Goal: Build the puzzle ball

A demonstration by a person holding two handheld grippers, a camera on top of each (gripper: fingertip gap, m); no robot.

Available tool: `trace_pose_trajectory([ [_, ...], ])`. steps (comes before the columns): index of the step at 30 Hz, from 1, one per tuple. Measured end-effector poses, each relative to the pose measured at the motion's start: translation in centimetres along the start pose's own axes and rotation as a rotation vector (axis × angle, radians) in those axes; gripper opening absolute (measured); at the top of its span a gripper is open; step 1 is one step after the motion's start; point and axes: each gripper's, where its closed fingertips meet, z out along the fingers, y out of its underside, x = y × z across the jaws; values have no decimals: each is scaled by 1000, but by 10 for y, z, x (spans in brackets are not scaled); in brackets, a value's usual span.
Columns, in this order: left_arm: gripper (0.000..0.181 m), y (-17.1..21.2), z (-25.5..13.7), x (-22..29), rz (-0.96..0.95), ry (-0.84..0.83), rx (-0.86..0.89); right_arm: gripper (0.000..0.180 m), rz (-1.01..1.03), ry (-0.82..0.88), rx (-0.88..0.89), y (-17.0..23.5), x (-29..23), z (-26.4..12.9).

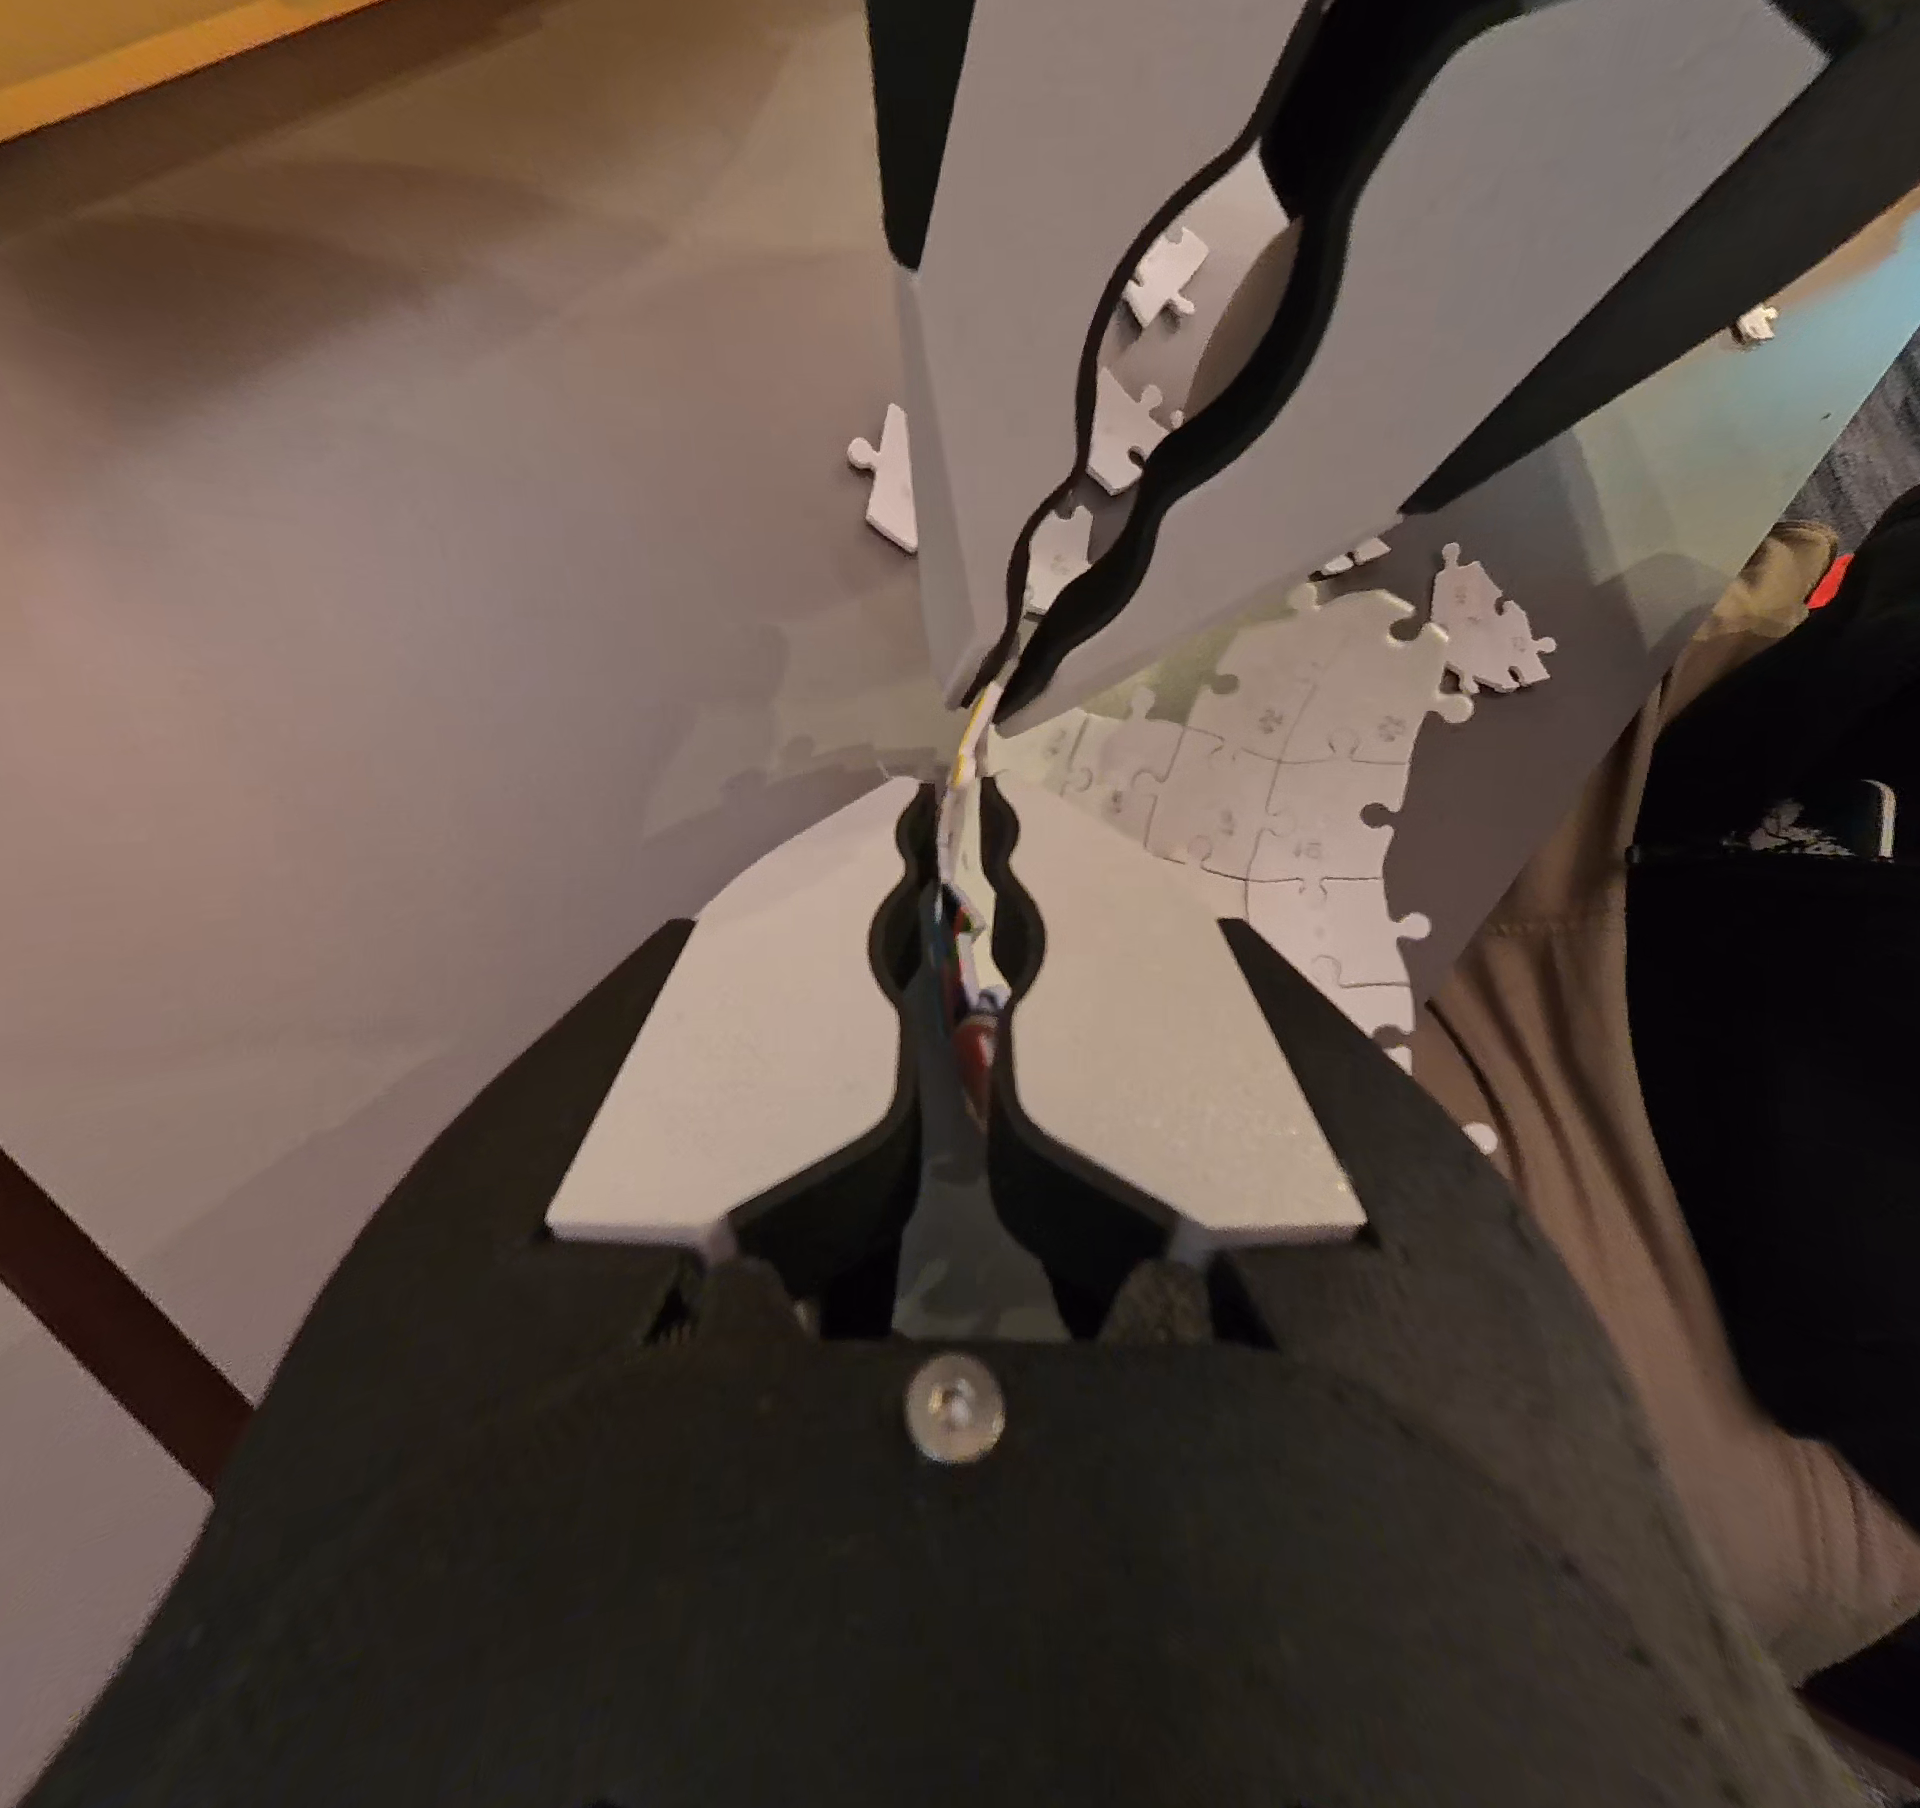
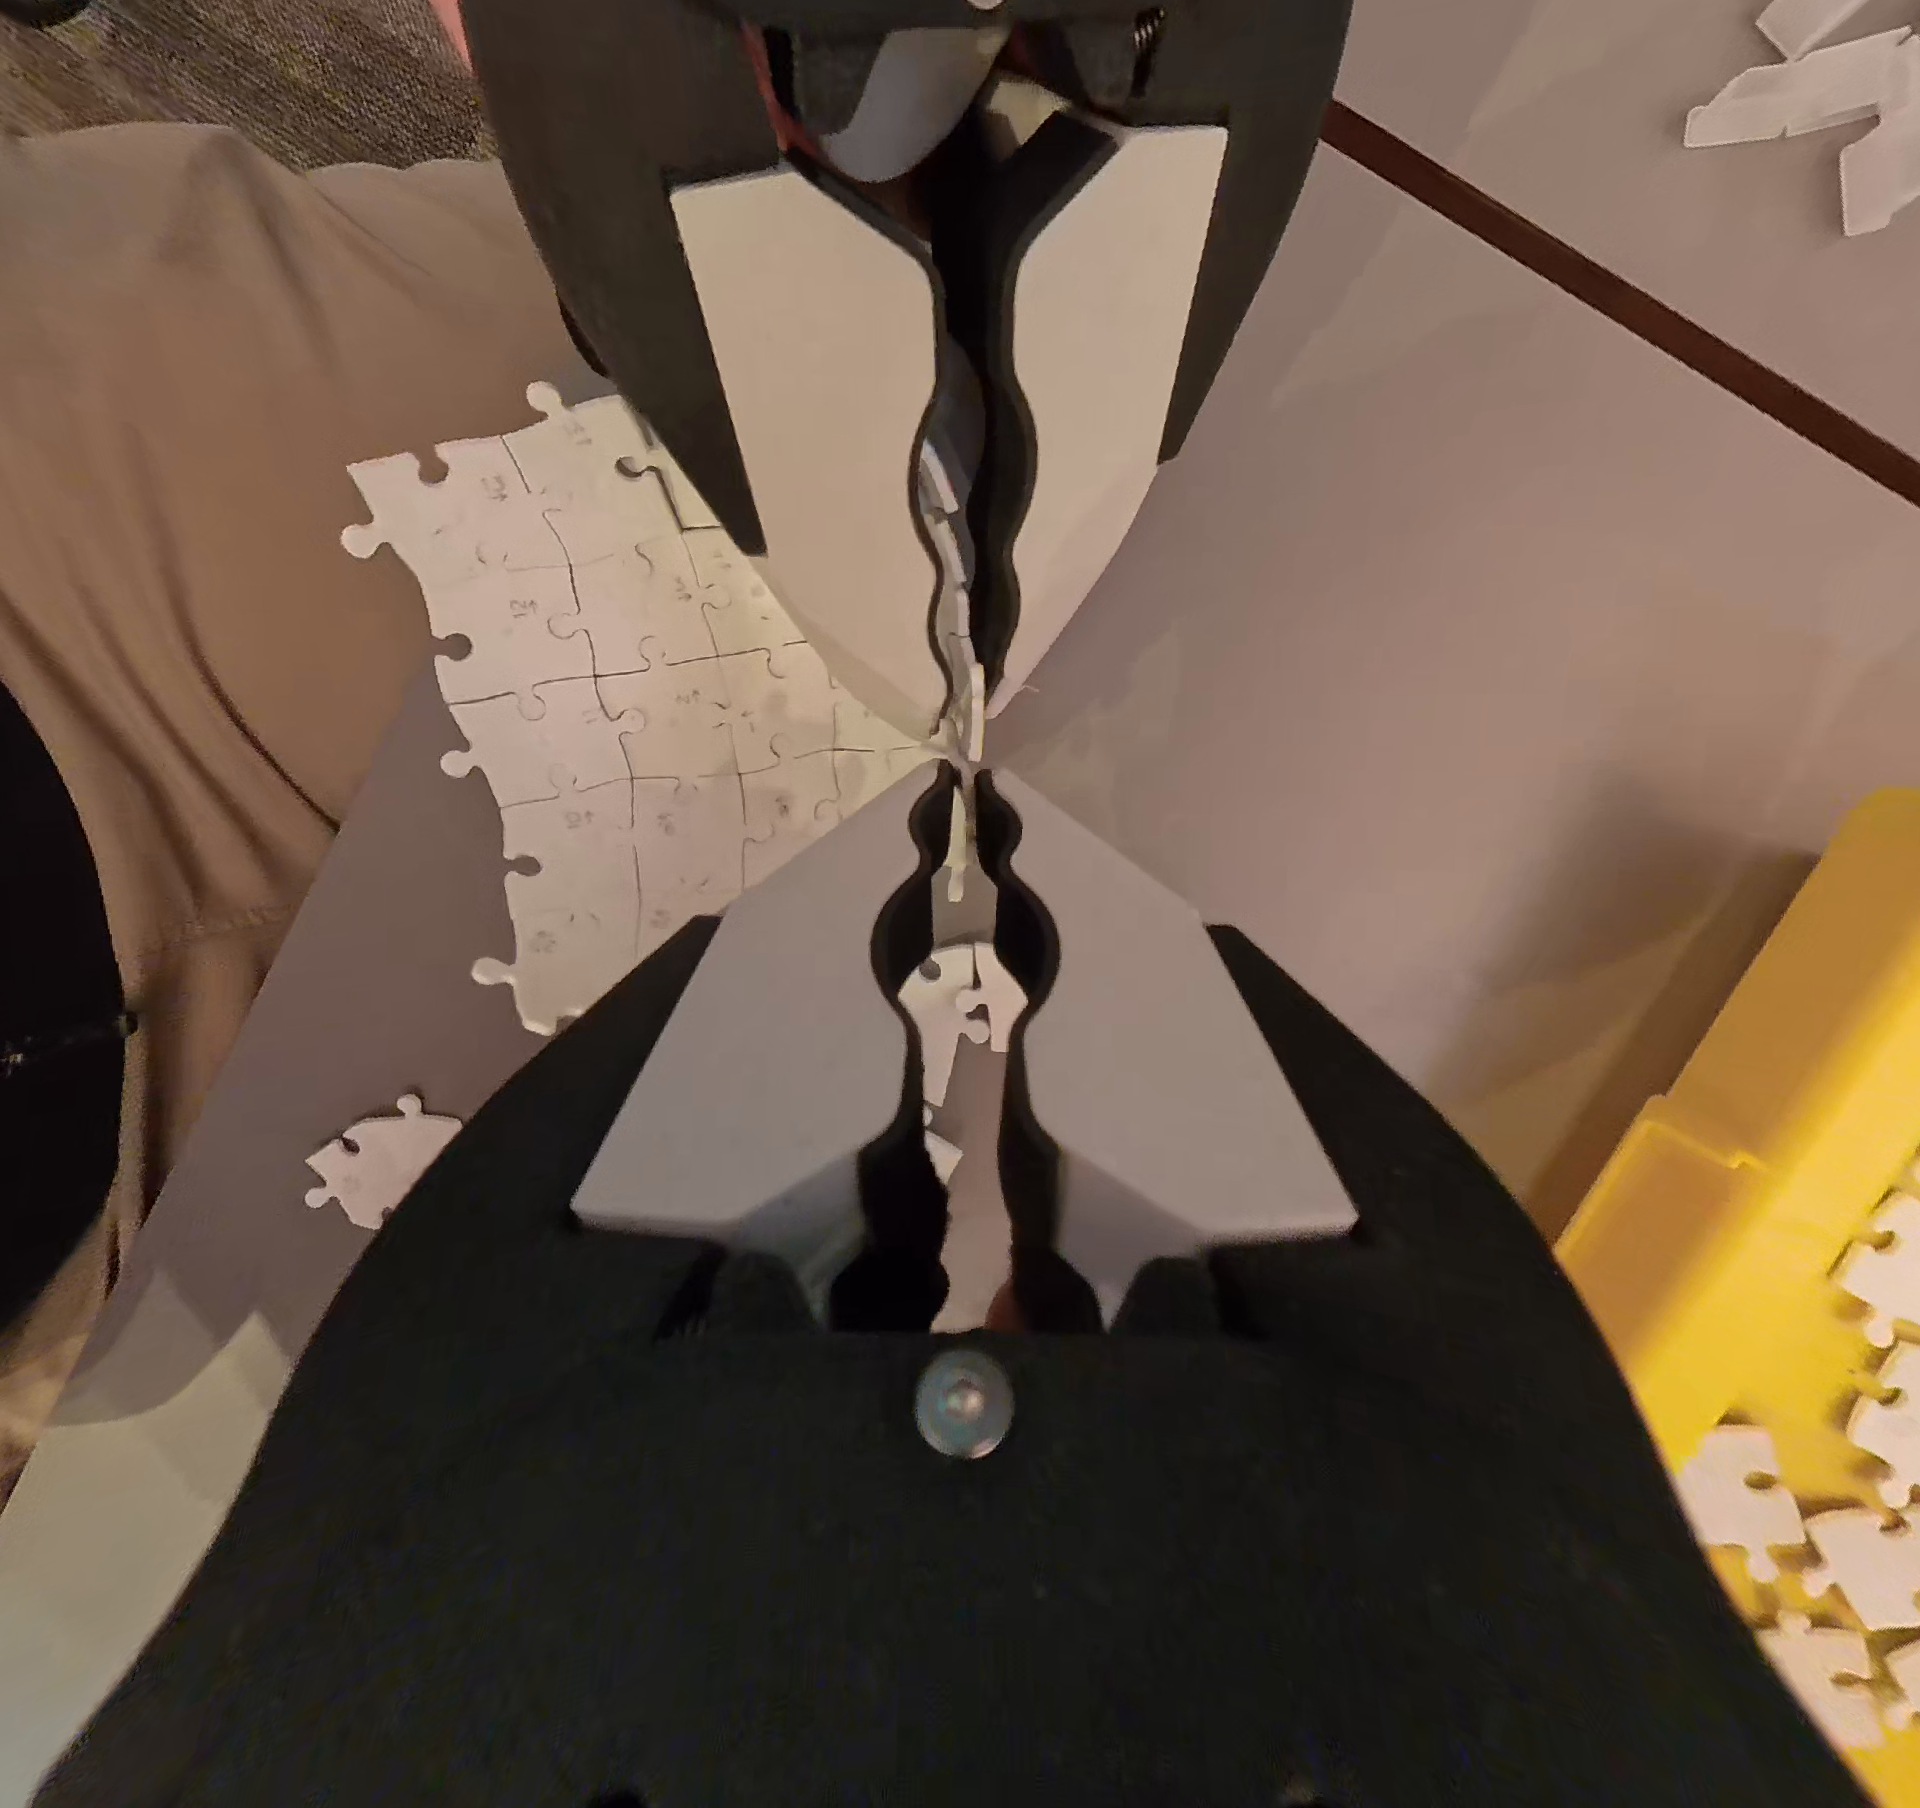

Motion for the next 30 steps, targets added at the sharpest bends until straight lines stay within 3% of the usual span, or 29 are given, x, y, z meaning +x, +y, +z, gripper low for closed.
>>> trace_pose_trajectory([
  [24,5,-3,3,1,-54,33,54,1,102,45,57,-1,2,-2],
  [30,5,-2,4,1,-58,35,52,9,126,41,83,0,3,-4],
])
